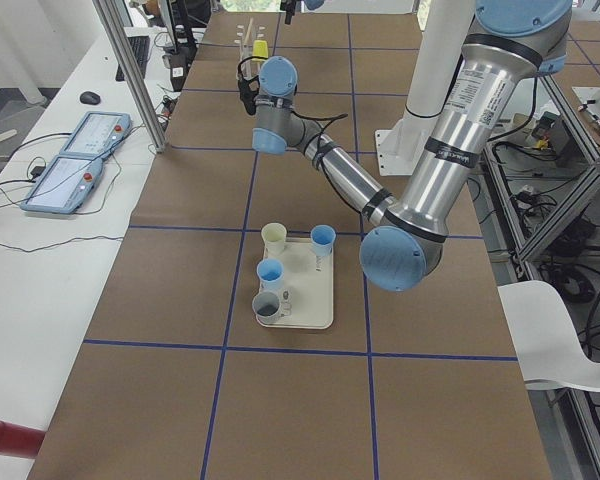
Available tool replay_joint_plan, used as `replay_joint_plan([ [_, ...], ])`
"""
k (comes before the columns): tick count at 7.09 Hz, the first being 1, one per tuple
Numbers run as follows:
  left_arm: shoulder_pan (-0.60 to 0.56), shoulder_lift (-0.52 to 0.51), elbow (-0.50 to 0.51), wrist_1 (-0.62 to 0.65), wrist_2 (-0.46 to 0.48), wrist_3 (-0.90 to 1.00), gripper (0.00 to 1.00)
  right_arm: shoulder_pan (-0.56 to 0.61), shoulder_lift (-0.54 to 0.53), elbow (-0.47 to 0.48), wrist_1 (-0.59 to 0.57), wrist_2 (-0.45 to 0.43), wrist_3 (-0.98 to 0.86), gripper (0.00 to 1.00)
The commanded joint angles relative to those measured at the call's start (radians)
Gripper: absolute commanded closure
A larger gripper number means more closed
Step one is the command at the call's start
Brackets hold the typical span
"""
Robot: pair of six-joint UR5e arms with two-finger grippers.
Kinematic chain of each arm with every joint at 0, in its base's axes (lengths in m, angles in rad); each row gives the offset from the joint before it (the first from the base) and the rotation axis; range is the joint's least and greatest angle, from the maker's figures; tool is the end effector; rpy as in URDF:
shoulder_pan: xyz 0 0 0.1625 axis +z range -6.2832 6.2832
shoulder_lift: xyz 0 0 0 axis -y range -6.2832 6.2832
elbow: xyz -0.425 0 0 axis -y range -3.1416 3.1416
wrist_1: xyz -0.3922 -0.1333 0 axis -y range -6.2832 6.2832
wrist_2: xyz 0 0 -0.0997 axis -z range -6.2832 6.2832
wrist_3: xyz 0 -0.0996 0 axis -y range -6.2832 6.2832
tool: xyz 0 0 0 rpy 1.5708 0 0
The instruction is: Transfer IKEA cup to right arm and place on rack
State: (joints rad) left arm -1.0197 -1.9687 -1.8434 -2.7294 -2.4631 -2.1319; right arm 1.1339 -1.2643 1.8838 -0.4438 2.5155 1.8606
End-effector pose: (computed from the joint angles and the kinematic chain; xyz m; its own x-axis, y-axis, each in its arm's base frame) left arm 0.2179 -0.4611 0.1982 -0.1881 -0.3318 -0.9244 0.0478 0.9370 -0.3461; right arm -0.1587 -0.4640 0.2316 -0.1261 0.1257 0.9840 -0.1642 0.9756 -0.1456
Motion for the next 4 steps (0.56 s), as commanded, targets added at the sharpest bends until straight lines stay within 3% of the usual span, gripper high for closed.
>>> replay_joint_plan([
  [1,0.099,-0.001,0.059,-0.309,0.183,-0.293,1.00,-0.023,0.051,-0.002,0.076,-0.055,0.130,0.00],
  [3,0.150,-0.008,0.059,-0.428,0.301,-0.418,1.00,-0.106,0.049,-0.011,0.291,-0.221,0.315,0.00],
  [4,0.191,-0.007,0.061,-0.520,0.411,-0.516,1.00,-0.161,0.048,-0.012,0.369,-0.306,0.351,0.00],
])
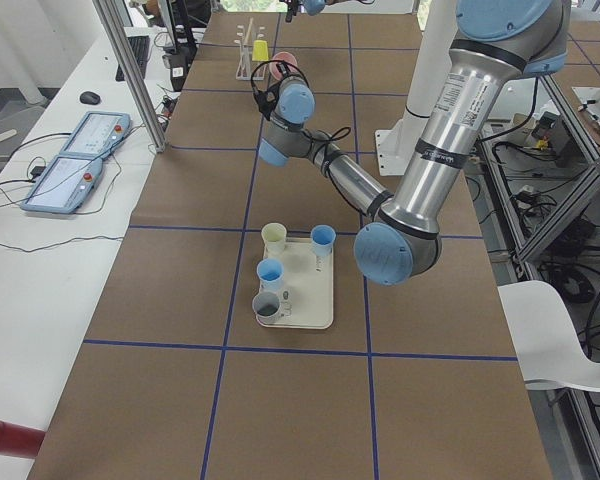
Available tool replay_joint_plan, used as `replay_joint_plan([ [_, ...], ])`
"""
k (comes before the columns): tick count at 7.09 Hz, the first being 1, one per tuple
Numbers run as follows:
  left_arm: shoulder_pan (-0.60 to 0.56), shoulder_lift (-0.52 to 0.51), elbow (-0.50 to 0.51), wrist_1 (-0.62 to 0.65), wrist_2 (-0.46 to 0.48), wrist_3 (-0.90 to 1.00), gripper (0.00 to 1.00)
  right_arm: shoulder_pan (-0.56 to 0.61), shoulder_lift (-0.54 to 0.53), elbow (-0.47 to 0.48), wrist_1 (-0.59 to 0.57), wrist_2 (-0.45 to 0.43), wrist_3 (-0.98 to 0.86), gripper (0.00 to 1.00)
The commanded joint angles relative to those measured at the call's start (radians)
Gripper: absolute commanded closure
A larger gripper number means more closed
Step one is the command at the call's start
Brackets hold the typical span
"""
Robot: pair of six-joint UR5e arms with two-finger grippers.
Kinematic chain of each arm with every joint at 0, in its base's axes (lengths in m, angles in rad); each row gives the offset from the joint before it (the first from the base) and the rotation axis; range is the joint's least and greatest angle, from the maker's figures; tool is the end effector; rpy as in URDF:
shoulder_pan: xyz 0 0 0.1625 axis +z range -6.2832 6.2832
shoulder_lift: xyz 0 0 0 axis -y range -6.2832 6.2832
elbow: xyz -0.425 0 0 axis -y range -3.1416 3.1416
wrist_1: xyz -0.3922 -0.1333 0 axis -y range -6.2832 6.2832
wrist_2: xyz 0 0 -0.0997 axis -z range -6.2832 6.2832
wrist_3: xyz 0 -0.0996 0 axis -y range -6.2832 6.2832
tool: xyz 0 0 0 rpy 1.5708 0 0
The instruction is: Transfer IKEA cup to right arm and place on rack
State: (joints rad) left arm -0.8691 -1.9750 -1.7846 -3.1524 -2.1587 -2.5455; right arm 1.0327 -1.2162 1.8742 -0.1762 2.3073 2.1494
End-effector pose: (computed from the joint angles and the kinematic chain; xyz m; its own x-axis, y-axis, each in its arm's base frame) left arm 0.2600 -0.4286 0.1966 -0.4995 -0.4758 -0.7240 -0.1200 0.8656 -0.4861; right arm -0.1875 -0.4437 0.1987 -0.3799 0.1540 0.9121 -0.1473 0.9634 -0.2240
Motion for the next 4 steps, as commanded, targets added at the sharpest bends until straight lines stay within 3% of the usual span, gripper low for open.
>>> replay_joint_plan([
  [1,0.085,-0.001,0.013,-0.159,0.188,-0.172,1.00,-0.112,0.000,-0.007,0.180,-0.193,0.120,0.00],
  [3,0.145,-0.045,0.013,-0.179,0.261,-0.247,1.00,-0.245,0.001,-0.023,0.326,-0.371,0.142,0.00],
  [4,0.147,-0.053,0.013,-0.210,0.273,-0.304,1.00,-0.276,0.004,-0.027,0.354,-0.394,0.142,0.00],
])
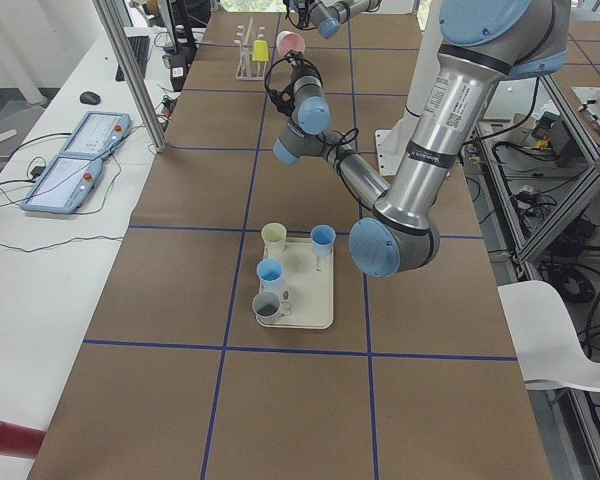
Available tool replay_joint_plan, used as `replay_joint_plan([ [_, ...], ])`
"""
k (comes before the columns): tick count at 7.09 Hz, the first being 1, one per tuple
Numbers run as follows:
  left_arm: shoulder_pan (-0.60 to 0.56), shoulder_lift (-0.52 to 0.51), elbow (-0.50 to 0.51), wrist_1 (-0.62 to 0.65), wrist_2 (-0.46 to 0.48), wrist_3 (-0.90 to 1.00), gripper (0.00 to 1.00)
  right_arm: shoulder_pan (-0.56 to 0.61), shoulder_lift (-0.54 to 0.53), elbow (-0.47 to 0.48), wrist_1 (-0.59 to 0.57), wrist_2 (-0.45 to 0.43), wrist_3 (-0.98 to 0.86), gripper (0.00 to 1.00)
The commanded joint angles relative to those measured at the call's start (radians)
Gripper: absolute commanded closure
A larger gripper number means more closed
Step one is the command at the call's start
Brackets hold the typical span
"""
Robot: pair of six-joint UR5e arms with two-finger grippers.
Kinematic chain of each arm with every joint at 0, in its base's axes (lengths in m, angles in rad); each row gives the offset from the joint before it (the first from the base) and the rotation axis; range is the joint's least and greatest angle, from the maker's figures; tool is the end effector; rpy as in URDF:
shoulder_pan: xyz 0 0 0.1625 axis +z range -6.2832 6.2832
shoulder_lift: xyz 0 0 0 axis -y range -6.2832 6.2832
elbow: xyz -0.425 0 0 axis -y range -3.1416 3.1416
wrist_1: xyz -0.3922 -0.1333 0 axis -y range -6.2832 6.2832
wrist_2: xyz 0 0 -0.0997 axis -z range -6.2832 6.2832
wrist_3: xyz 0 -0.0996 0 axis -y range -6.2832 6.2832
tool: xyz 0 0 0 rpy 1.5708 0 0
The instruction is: Transfer IKEA cup to right arm and place on rack
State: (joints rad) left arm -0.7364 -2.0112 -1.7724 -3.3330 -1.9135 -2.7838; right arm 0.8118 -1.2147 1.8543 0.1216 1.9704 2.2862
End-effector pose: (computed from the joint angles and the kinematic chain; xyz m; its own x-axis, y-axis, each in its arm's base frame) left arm 0.2920 -0.3994 0.1756 -0.6278 -0.6216 -0.4685 -0.3508 0.7632 -0.5427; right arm -0.2483 -0.3992 0.1913 -0.6696 0.1721 0.7225 -0.0468 0.9611 -0.2723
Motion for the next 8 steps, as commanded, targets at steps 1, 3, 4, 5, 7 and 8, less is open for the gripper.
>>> replay_joint_plan([
  [1,0.024,-0.018,0.001,-0.055,0.036,-0.072,1.00,-0.060,0.015,-0.006,0.059,-0.059,0.007,0.00],
  [3,0.099,-0.040,-0.001,-0.068,0.117,-0.069,1.00,-0.091,0.041,-0.006,0.064,-0.062,0.007,0.00],
  [4,0.109,-0.046,0.002,-0.065,0.119,-0.069,1.00,-0.109,0.044,-0.007,0.064,-0.079,0.006,0.00],
  [5,0.129,-0.070,0.005,-0.060,0.120,-0.065,1.00,-0.127,0.046,-0.007,0.064,-0.096,0.006,0.00],
  [7,0.149,-0.083,0.017,-0.059,0.120,-0.063,1.00,-0.141,0.058,-0.012,0.063,-0.099,0.006,0.00],
  [8,0.161,-0.081,0.024,-0.059,0.119,-0.063,1.00,-0.141,0.058,-0.012,0.062,-0.099,0.006,0.00],
])
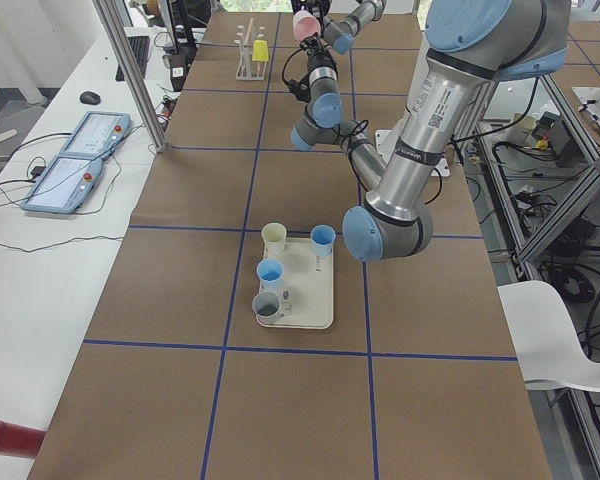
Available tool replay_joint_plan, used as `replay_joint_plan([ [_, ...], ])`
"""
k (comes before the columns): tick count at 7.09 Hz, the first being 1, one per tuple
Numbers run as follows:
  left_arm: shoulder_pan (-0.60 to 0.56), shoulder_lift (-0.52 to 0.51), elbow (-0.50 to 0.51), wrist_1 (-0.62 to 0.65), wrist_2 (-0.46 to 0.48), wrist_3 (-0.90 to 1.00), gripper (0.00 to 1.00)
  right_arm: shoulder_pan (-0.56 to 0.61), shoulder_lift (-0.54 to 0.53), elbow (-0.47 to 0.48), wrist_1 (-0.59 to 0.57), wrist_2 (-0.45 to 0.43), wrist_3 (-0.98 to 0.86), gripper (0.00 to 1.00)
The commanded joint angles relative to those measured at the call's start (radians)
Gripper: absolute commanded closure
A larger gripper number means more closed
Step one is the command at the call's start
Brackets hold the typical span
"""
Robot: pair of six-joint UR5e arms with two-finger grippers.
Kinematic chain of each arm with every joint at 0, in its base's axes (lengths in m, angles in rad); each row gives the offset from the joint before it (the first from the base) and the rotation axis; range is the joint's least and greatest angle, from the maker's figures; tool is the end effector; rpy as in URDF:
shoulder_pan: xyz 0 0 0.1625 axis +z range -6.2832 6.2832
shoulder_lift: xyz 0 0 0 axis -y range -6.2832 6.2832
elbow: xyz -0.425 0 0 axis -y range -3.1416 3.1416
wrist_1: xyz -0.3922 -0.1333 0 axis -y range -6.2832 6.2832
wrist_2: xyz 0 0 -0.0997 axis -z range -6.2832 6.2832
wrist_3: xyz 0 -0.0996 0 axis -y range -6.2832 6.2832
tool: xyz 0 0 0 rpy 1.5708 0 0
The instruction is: Transfer IKEA cup to right arm and place on rack
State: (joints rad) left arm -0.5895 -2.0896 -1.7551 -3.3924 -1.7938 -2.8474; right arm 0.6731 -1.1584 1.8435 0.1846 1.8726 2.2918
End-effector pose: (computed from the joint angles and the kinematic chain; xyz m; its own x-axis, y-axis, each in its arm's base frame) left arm 0.3411 -0.3620 0.1411 -0.6137 -0.7124 -0.3404 -0.5225 0.6897 -0.5013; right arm -0.2944 -0.3674 0.1667 -0.7428 0.2139 0.6345 0.0599 0.9650 -0.2552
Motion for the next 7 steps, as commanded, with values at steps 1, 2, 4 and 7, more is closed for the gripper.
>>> replay_joint_plan([
  [1,0.020,-0.004,0.008,0.001,-0.001,0.000,1.00,-0.003,0.002,-0.001,-0.004,0.000,0.000,0.00],
  [2,0.036,-0.004,0.008,0.001,0.001,0.002,1.00,-0.004,0.003,-0.004,-0.005,0.002,0.000,0.00],
  [4,0.043,-0.012,0.008,0.002,0.001,0.002,1.00,-0.018,0.008,-0.004,-0.007,0.003,0.000,0.00],
  [7,0.054,-0.018,0.011,0.004,0.001,0.003,1.00,-0.029,0.006,-0.004,-0.007,0.003,-0.005,0.00],
])
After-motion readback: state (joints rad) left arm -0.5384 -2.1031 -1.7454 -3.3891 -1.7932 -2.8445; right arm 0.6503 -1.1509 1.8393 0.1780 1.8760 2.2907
